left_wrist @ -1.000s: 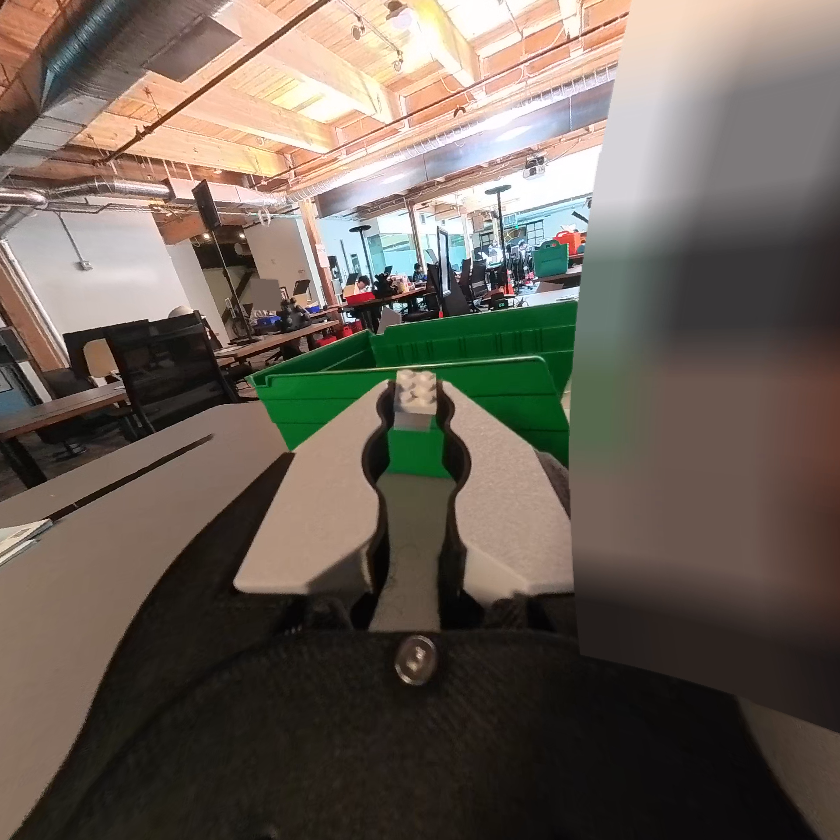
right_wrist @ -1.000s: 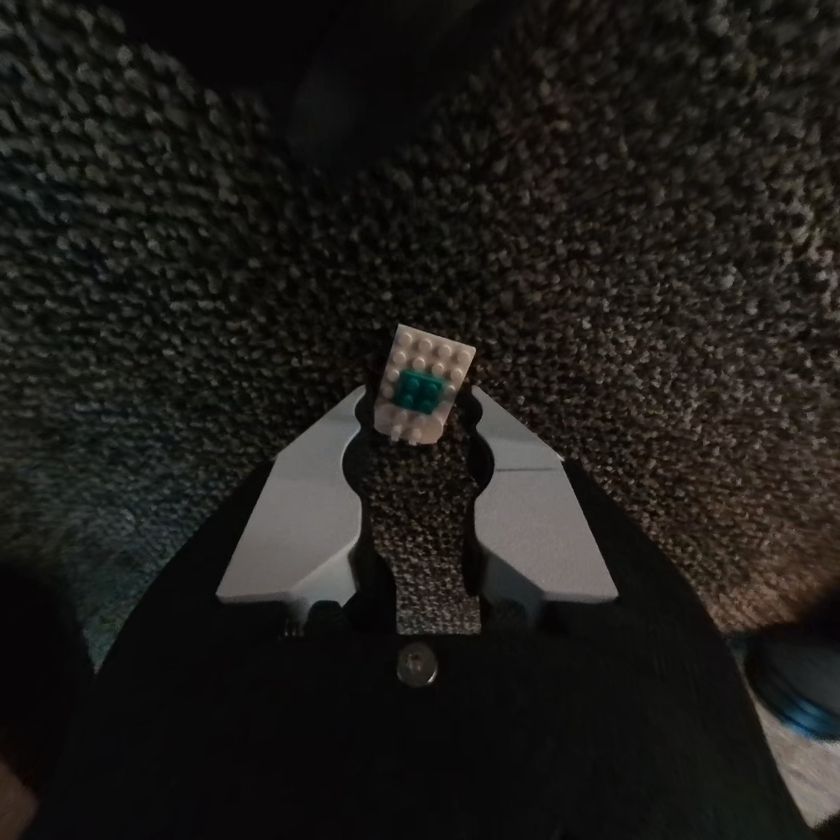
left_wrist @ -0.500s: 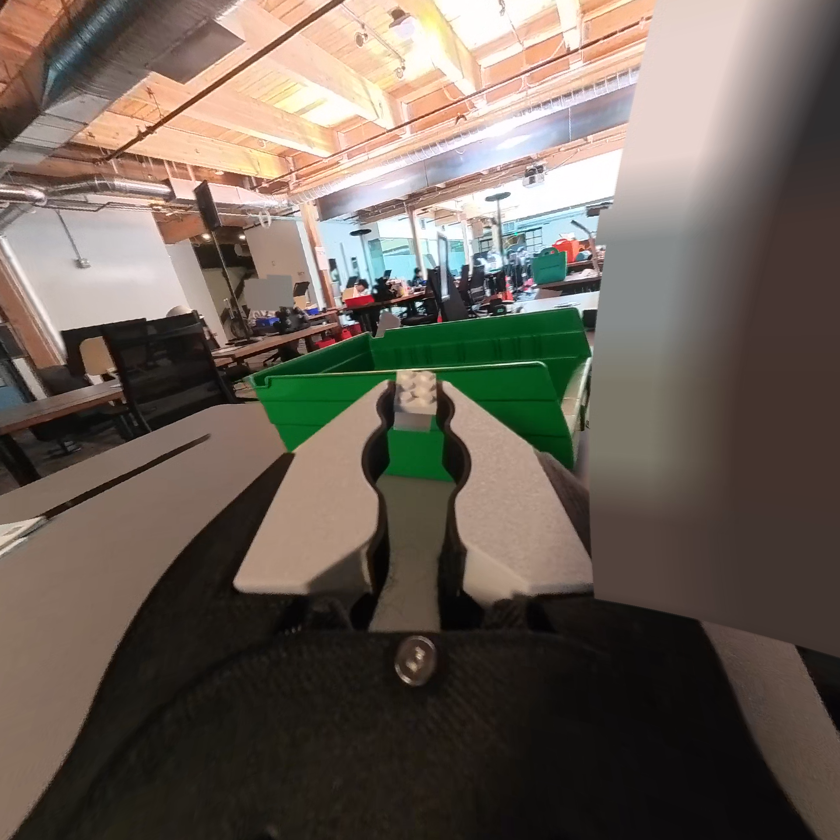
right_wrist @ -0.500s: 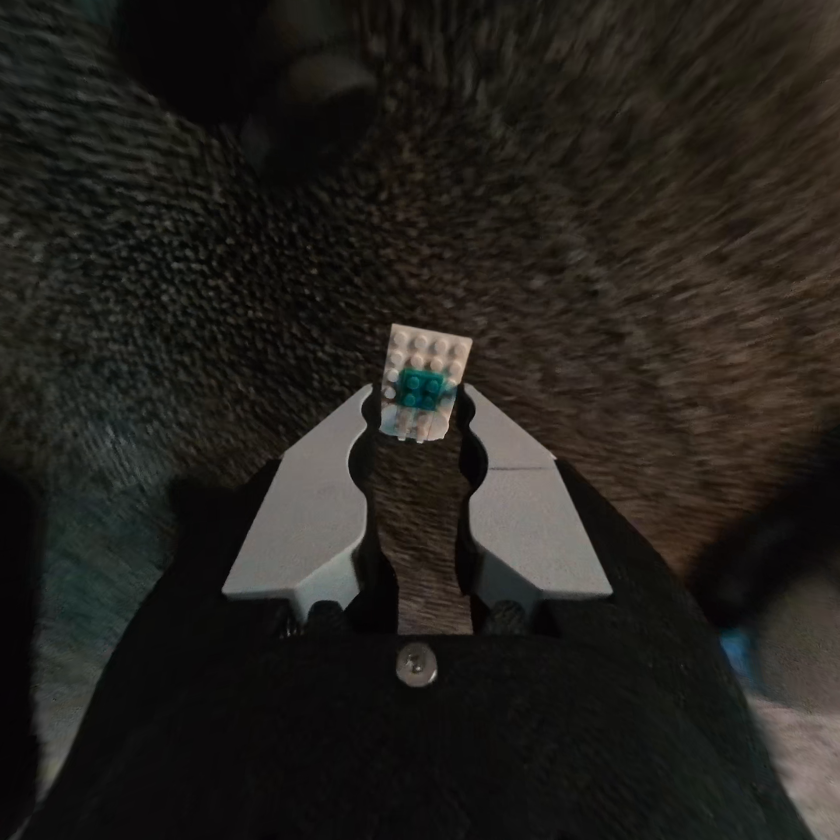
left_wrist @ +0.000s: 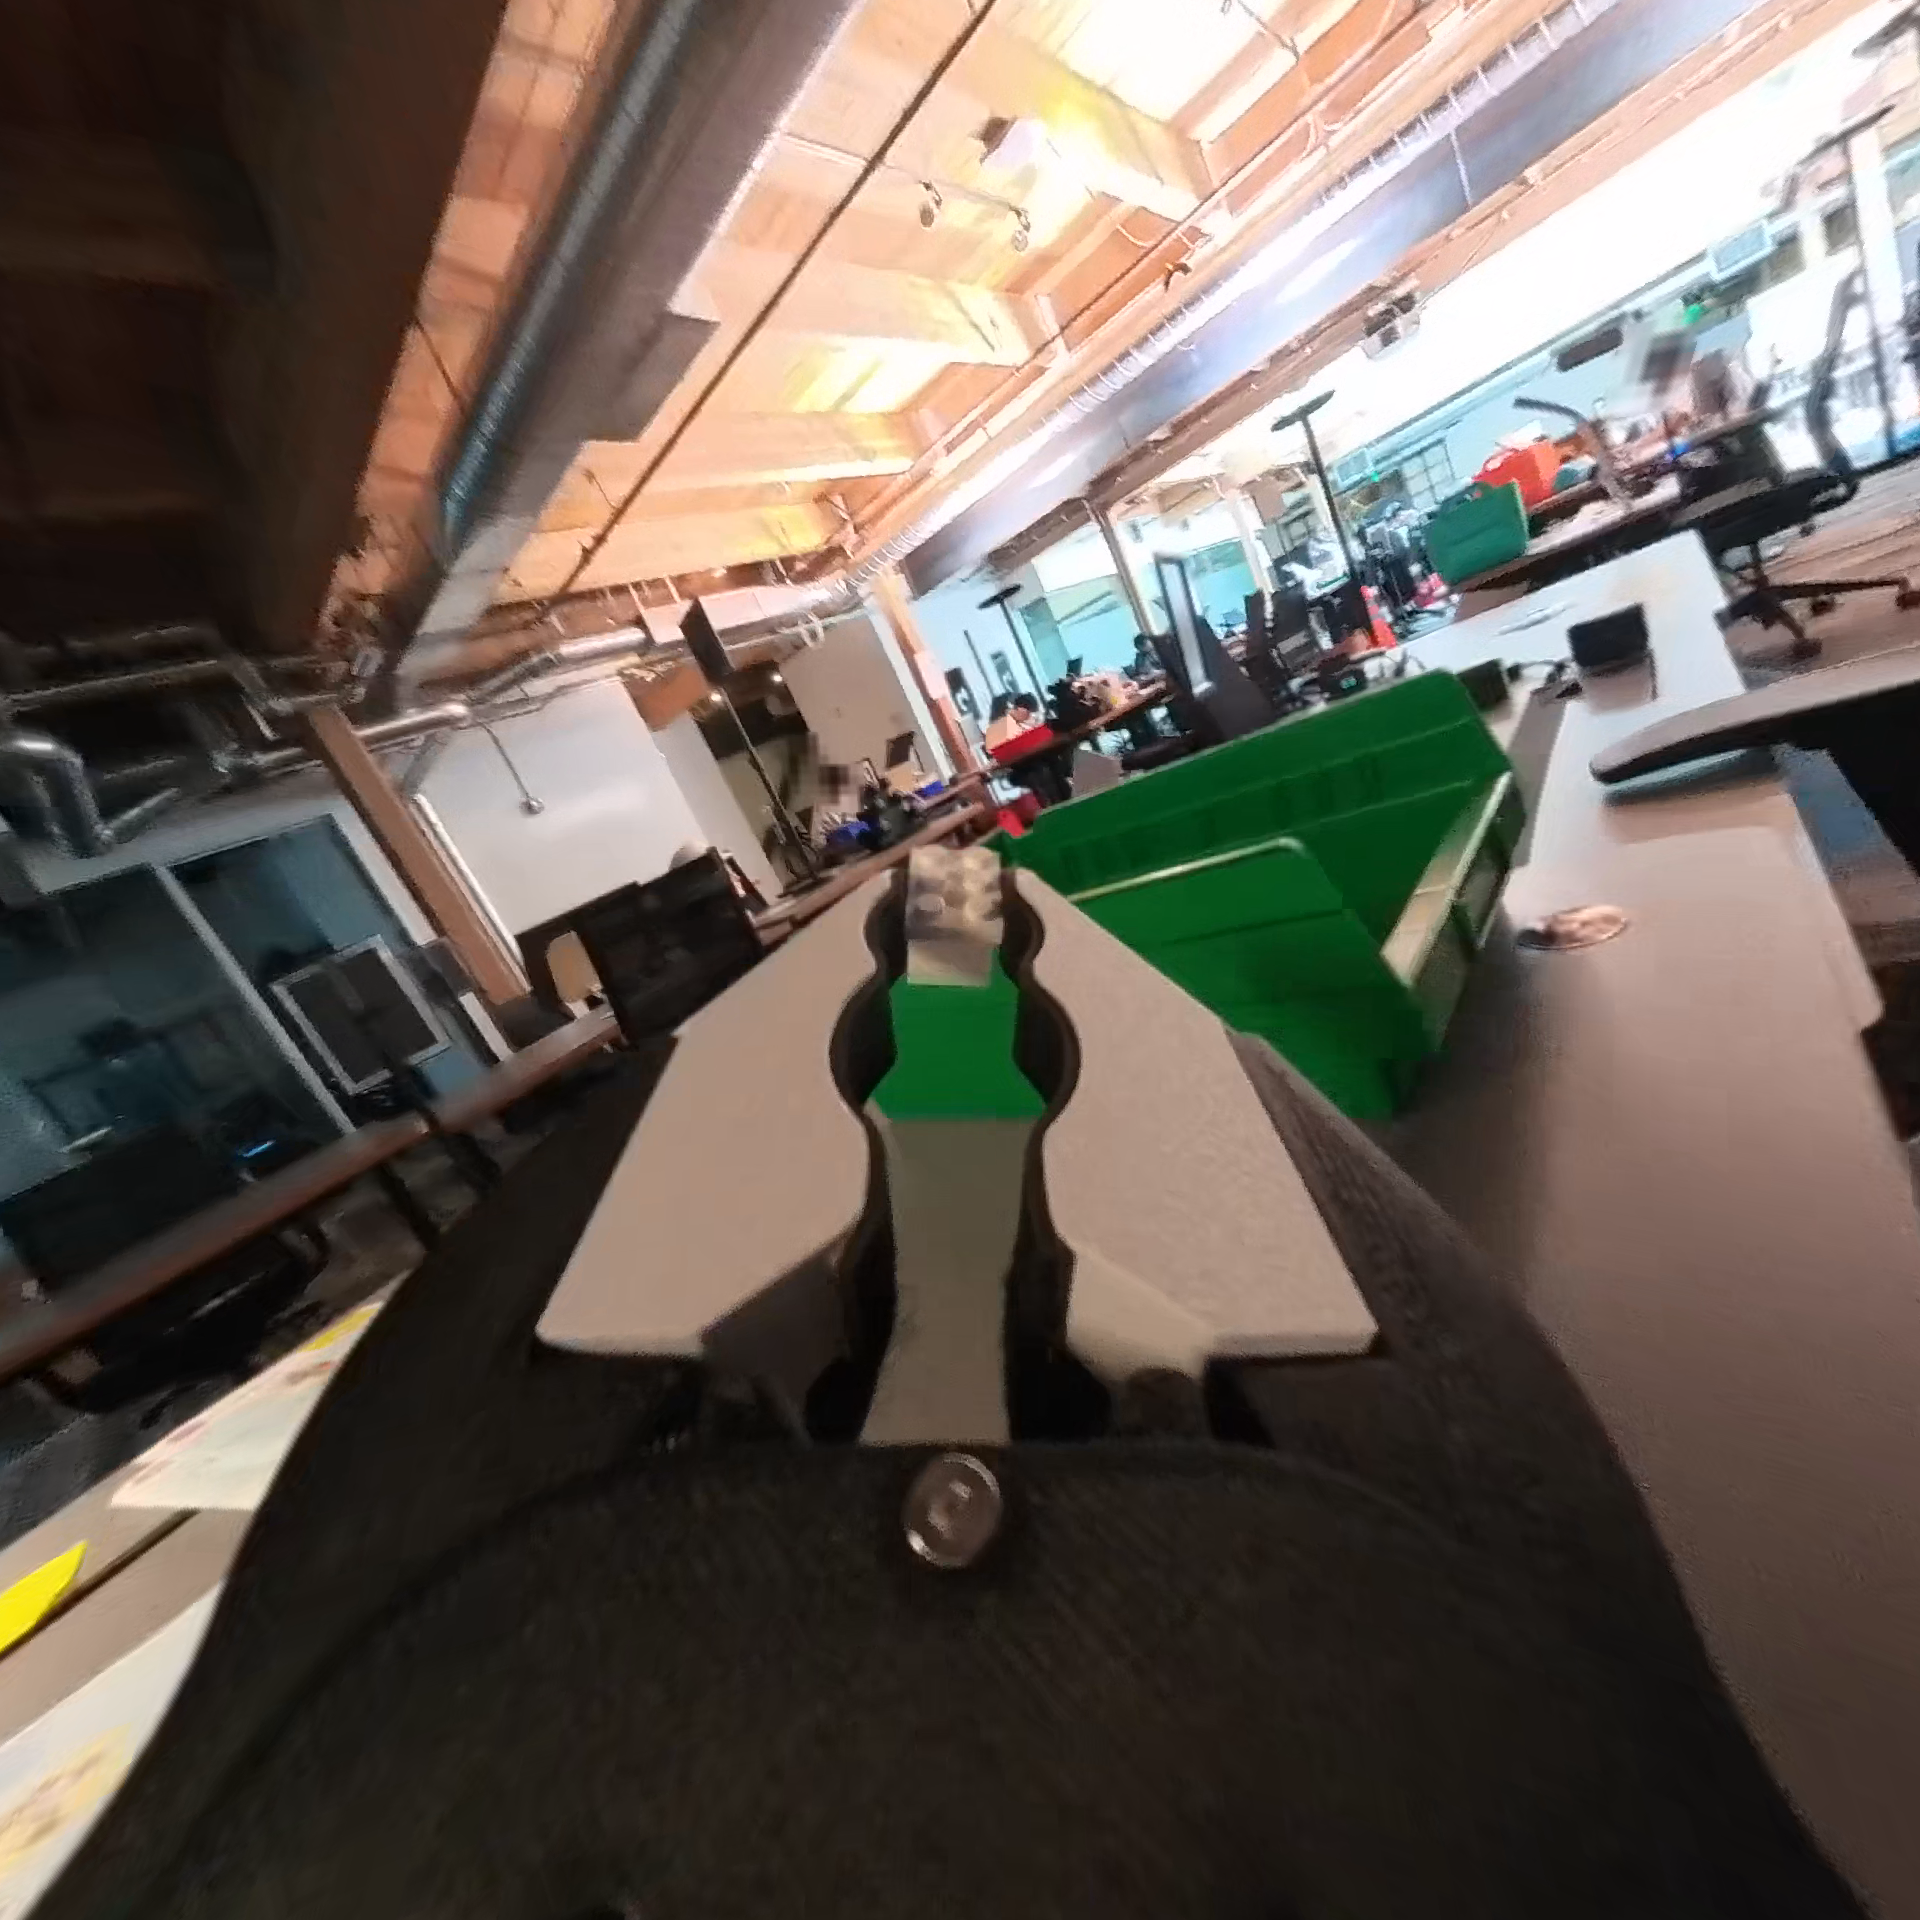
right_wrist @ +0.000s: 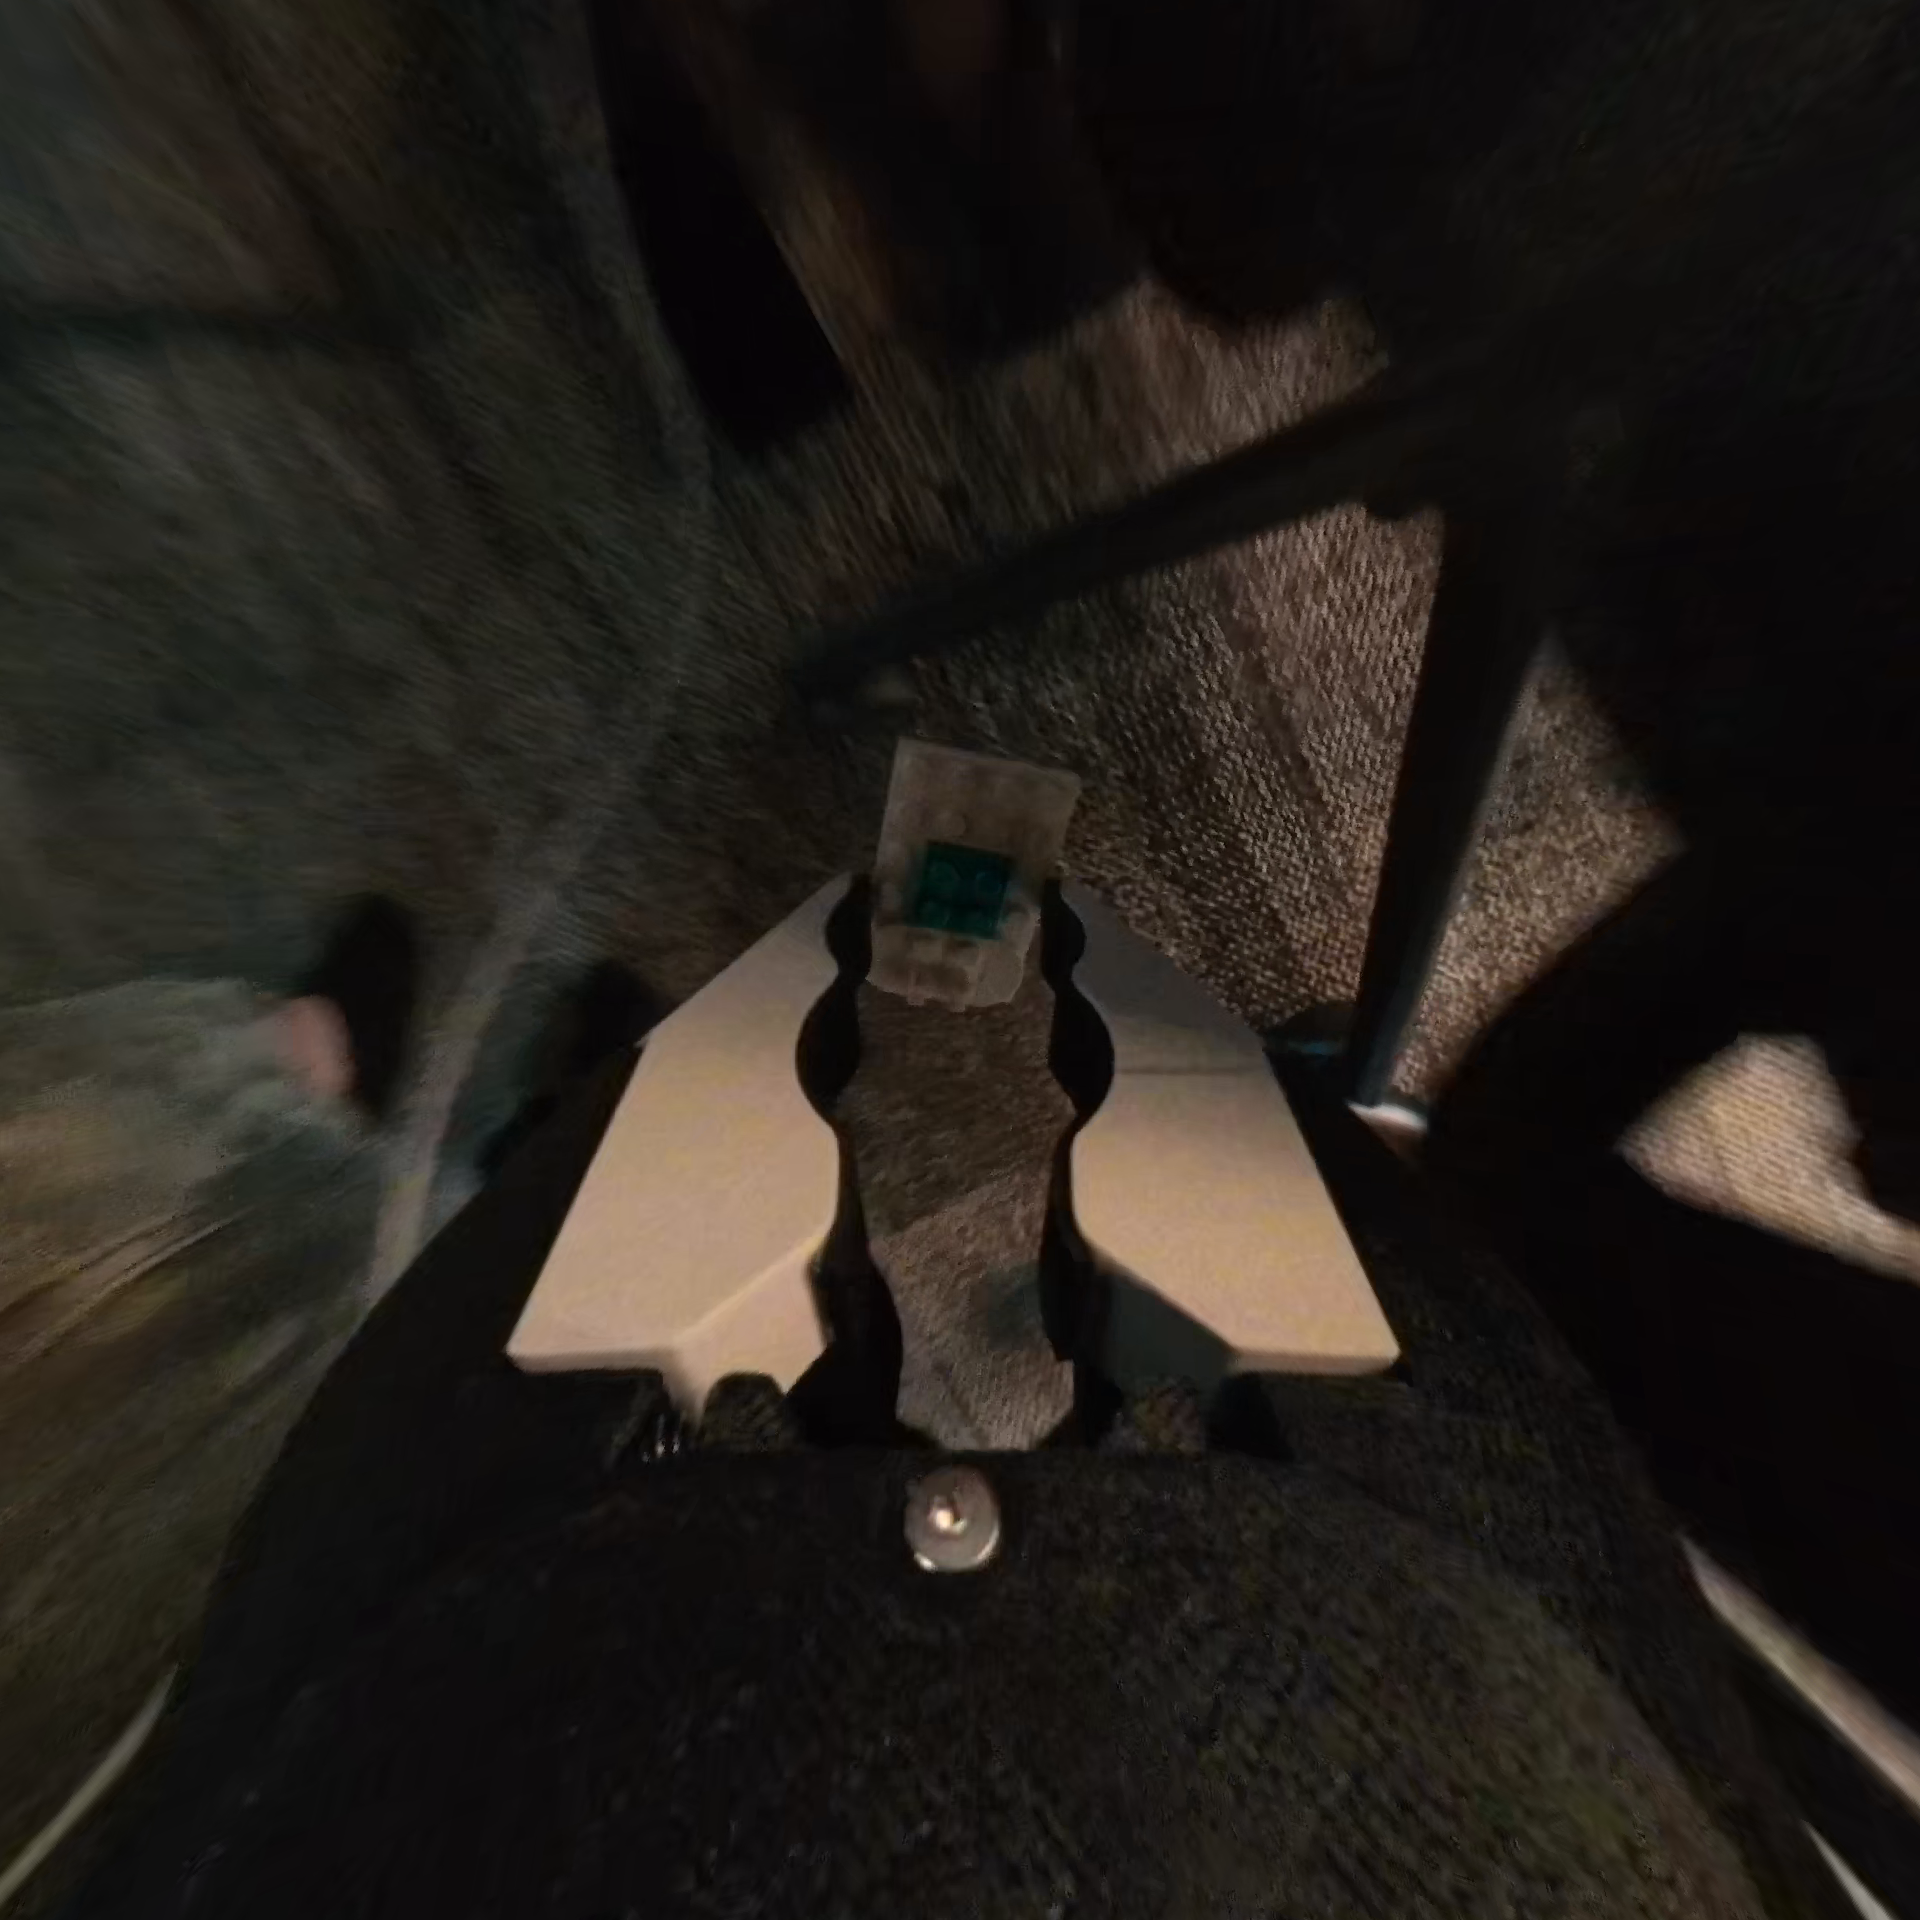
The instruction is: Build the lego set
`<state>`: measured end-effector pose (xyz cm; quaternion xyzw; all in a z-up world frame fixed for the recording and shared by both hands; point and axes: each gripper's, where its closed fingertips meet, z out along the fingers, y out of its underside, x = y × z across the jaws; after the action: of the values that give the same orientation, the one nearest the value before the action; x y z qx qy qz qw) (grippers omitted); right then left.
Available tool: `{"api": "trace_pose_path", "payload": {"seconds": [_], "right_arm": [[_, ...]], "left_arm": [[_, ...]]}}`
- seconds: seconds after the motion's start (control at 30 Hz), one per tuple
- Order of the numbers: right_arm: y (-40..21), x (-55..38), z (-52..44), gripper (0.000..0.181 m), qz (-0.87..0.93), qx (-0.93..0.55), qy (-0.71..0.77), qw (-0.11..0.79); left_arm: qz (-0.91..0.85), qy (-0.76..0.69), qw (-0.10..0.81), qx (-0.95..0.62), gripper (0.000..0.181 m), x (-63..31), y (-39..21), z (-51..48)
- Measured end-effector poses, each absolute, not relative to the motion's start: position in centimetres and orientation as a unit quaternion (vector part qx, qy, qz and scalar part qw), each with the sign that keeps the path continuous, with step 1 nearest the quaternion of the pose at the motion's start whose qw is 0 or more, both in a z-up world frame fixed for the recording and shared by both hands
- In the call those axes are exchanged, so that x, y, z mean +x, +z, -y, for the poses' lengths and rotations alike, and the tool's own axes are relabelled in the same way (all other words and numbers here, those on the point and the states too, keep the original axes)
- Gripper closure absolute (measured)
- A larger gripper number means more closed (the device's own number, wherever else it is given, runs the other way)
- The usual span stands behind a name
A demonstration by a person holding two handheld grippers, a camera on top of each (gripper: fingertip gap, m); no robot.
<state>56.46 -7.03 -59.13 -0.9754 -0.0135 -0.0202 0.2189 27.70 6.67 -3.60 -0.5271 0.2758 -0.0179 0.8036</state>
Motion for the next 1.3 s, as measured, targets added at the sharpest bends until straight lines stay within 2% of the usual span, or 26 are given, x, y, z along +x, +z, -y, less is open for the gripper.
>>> {"api": "trace_pose_path", "payload": {"seconds": [0.23,0.37,0.6,0.7,0.83,0.93,1.03,1.1,1.17,1.3], "right_arm": [[-42.8,52.3,10.3,0.15,0.107,-0.946,0.01,0.306],[-38.0,52.0,14.2,0.149,0.2,-0.935,-0.006,0.293],[-30.2,51.6,21.7,0.149,0.28,-0.926,0.025,0.253],[-23.6,49.5,22.8,0.149,0.325,-0.895,0.066,0.299],[-11.6,42.2,19.4,0.149,0.386,-0.78,0.144,0.471],[-5.4,35.4,14.8,0.149,0.421,-0.681,0.186,0.57],[-3.2,27.2,8.6,0.15,0.446,-0.608,0.228,0.616],[-2.5,20.9,4.6,0.149,0.45,-0.563,0.272,0.638],[-3.2,15.4,-0.5,0.149,0.459,-0.531,0.271,0.659],[-6.1,7.9,-11.0,0.15,0.47,-0.513,0.218,0.684]], "left_arm": [[-0.258,-0.211,0.797,-0.504,0.166,25.5,-0.6,6.1],[-0.233,-0.334,0.785,-0.467,0.166,21.0,2.5,13.5],[-0.201,-0.294,0.794,-0.494,0.166,14.2,1.6,20.8],[-0.201,-0.269,0.785,-0.522,0.166,12.3,0.6,21.9],[-0.183,-0.181,0.79,-0.556,0.166,9.3,-0.3,20.7],[-0.174,-0.118,0.784,-0.584,0.166,7.6,-1.1,17.8],[-0.227,-0.085,0.727,-0.642,0.166,7.5,-3.7,13.1],[-0.236,0.018,0.729,-0.642,0.166,5.3,-4.4,9.1],[-0.246,0.087,0.732,-0.629,0.166,3.4,-4.7,5.4],[-0.243,0.13,0.746,-0.607,0.165,0.7,-4.9,-1.4]]}}
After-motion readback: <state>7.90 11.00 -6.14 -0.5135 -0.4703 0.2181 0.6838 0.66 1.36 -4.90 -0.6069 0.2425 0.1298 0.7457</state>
